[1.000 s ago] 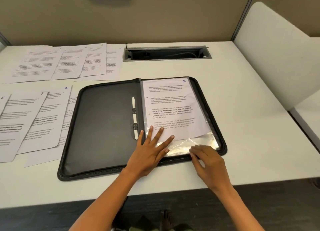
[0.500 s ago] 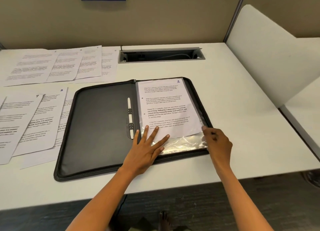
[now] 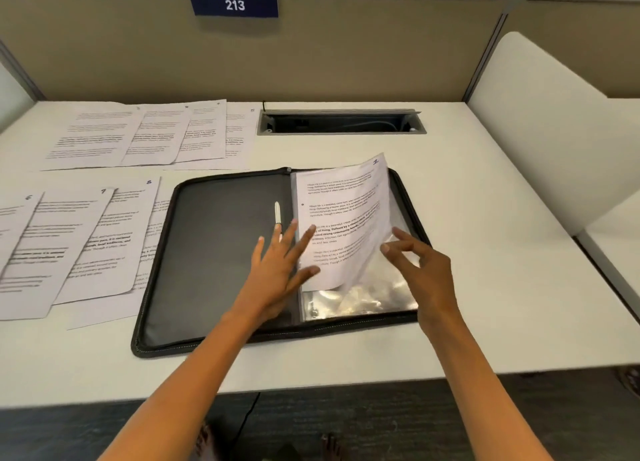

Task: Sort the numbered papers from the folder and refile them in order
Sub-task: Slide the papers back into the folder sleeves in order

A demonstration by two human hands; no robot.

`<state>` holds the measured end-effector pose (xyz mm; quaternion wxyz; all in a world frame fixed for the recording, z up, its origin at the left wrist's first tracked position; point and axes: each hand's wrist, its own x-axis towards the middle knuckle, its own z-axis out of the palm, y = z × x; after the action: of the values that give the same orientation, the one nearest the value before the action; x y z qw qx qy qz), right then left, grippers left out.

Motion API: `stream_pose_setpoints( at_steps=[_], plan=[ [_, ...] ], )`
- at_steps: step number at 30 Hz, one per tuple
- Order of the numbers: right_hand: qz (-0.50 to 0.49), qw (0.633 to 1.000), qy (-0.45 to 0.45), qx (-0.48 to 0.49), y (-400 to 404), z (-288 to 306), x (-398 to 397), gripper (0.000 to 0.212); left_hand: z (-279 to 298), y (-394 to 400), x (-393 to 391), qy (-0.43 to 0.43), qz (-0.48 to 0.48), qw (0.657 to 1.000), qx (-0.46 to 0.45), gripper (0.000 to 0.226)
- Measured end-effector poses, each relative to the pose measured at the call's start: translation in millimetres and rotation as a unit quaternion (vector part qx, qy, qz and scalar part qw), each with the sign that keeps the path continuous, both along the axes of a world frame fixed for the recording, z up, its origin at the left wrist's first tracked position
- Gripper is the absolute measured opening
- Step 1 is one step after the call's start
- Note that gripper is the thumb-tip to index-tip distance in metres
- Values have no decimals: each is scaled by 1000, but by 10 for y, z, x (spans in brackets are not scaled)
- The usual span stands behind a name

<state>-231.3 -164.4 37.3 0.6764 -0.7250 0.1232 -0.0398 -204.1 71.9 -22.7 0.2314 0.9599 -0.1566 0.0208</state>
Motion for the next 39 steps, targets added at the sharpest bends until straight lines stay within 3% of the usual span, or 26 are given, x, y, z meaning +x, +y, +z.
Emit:
stream_pose_setpoints(
  at_steps=[4, 8, 14, 17, 22, 25, 28, 31, 33, 35, 39],
  plan=[
    [111, 991, -71, -34, 489, 139, 55, 8, 299, 236, 82, 4, 72, 990, -120, 79],
    [220, 957, -112, -155, 1075, 92, 86, 10, 479, 587, 76, 6, 133, 968, -213, 84],
    [322, 913, -136, -208, 1881, -182, 75, 13, 580, 1172, 35, -30, 201, 955, -217, 71],
    [363, 895, -122, -230, 2136, -323, 67, 10, 509, 1415, -25, -20, 214, 963, -163, 72],
    [397, 877, -67, -264, 2407, -453, 39, 15, 176, 1686, -120, 93, 208, 973, 48, 52],
    [419, 864, -42, -275, 2452, -484, 57, 24, 37, 1795, -182, 163, 198, 962, 96, 50],
    [392, 850, -97, -337, 2412, -508, 187, 45, -30, 1905, -222, 204, 181, 954, 126, 59],
    [374, 781, -150, -477, 2320, -565, 416, 90, -51, 1952, -234, 196, 161, 958, 135, 107],
    [399, 729, -144, -537, 2291, -622, 548, 103, -61, 1969, -239, 177, 137, 958, 178, 127],
    [427, 693, -129, -566, 2284, -700, 611, 105, -88, 1986, -247, 172, 118, 957, 202, 132],
    [463, 662, -94, -581, 2290, -830, 627, 111, -186, 2035, -283, 170, 115, 963, 177, 126]
  ],
)
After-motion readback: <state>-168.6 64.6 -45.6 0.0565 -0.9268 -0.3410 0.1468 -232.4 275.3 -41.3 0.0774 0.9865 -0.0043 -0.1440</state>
